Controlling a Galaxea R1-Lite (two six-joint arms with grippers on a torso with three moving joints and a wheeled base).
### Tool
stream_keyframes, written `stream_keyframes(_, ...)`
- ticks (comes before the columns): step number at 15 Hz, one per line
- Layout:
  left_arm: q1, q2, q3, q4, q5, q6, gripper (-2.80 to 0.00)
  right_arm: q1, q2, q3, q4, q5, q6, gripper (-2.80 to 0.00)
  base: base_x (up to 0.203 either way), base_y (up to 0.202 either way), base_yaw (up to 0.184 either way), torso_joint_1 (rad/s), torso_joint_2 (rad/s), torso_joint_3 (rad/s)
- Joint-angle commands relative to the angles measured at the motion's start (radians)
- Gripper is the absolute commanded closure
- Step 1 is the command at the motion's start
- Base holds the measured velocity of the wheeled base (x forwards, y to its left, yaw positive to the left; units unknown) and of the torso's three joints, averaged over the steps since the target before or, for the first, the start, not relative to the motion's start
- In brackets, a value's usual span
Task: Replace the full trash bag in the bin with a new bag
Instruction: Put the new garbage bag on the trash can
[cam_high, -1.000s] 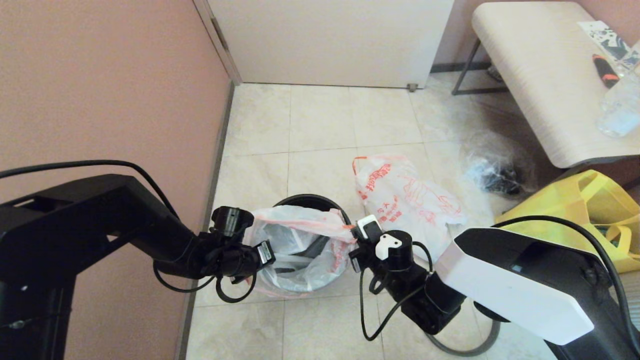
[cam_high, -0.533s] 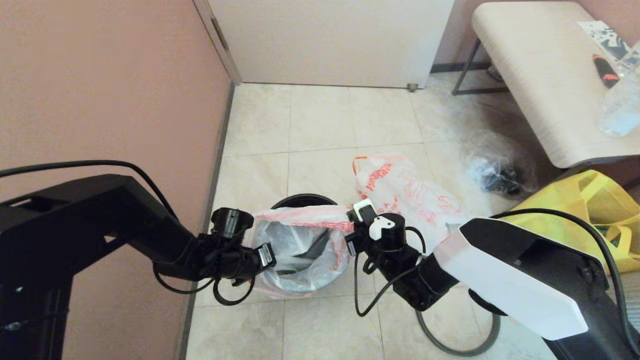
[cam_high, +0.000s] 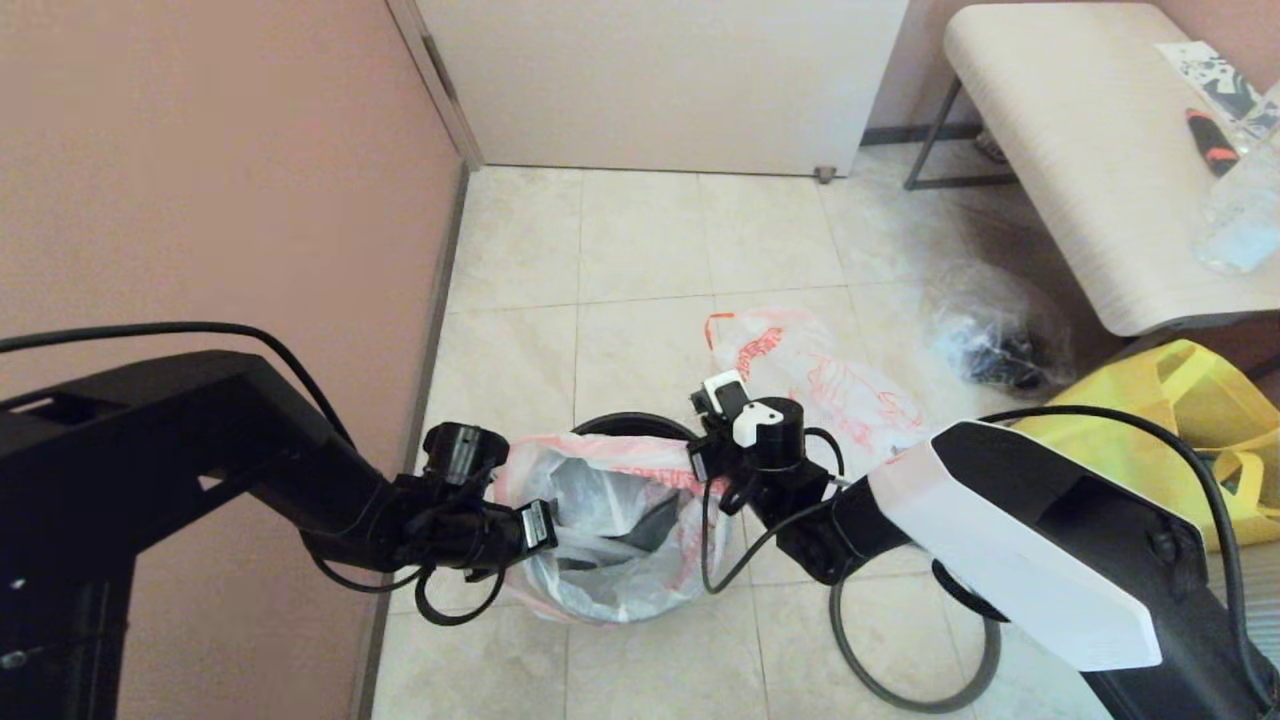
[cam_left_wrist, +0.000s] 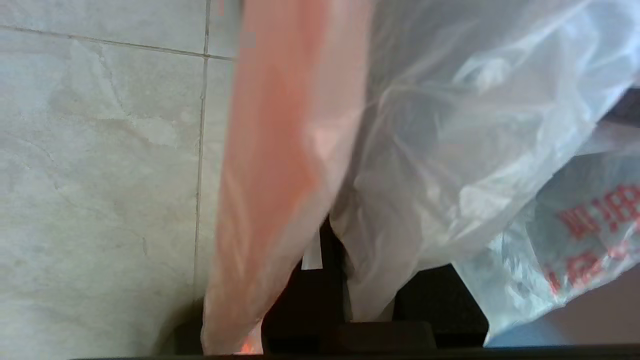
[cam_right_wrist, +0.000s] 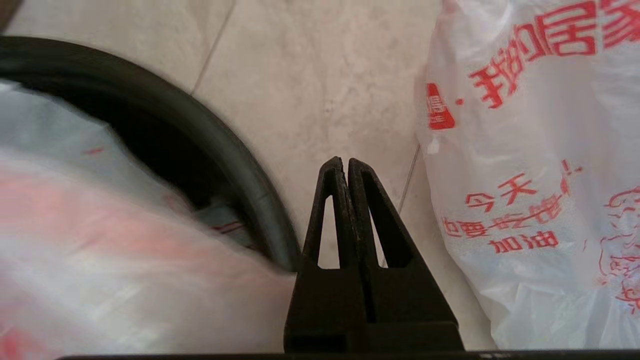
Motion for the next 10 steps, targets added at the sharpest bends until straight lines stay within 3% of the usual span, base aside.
stream_keyframes(1, -0.001, -0.002, 0.003, -0.003, 0.0, -0.001, 0.0, 0.005, -0.034, 0.03, -0.004, 0.0, -0.002, 0.0, 0.0, 0.0, 0.0, 0.0, 0.0, 0.0)
stream_keyframes(4, -0.004, -0.001, 0.005, -0.003, 0.0, 0.003, 0.0, 0.005, -0.062, 0.05, -0.007, -0.001, 0.003, 0.0, 0.0, 0.0, 0.0, 0.0, 0.0, 0.0)
stream_keyframes(6, -0.006, 0.004, 0.002, 0.001, 0.0, 0.005, 0.0, 0.018, -0.16, 0.137, 0.024, -0.001, 0.023, 0.0, 0.0, 0.0, 0.0, 0.0, 0.0, 0.0)
stream_keyframes(8, -0.016, 0.014, -0.003, 0.024, 0.001, 0.021, 0.0, 0.04, -0.261, 0.219, 0.191, -0.016, 0.029, 0.0, 0.0, 0.0, 0.0, 0.0, 0.0, 0.0)
stream_keyframes(9, -0.019, 0.019, -0.005, 0.05, 0.001, 0.046, 0.0, 0.052, -0.287, 0.237, 0.254, -0.061, 0.032, 0.0, 0.0, 0.0, 0.0, 0.0, 0.0, 0.0)
stream_keyframes(10, -0.023, 0.017, -0.008, 0.089, 0.0, 0.069, 0.0, 0.064, -0.296, 0.247, 0.259, -0.074, 0.023, 0.0, 0.0, 0.0, 0.0, 0.0, 0.0, 0.0)
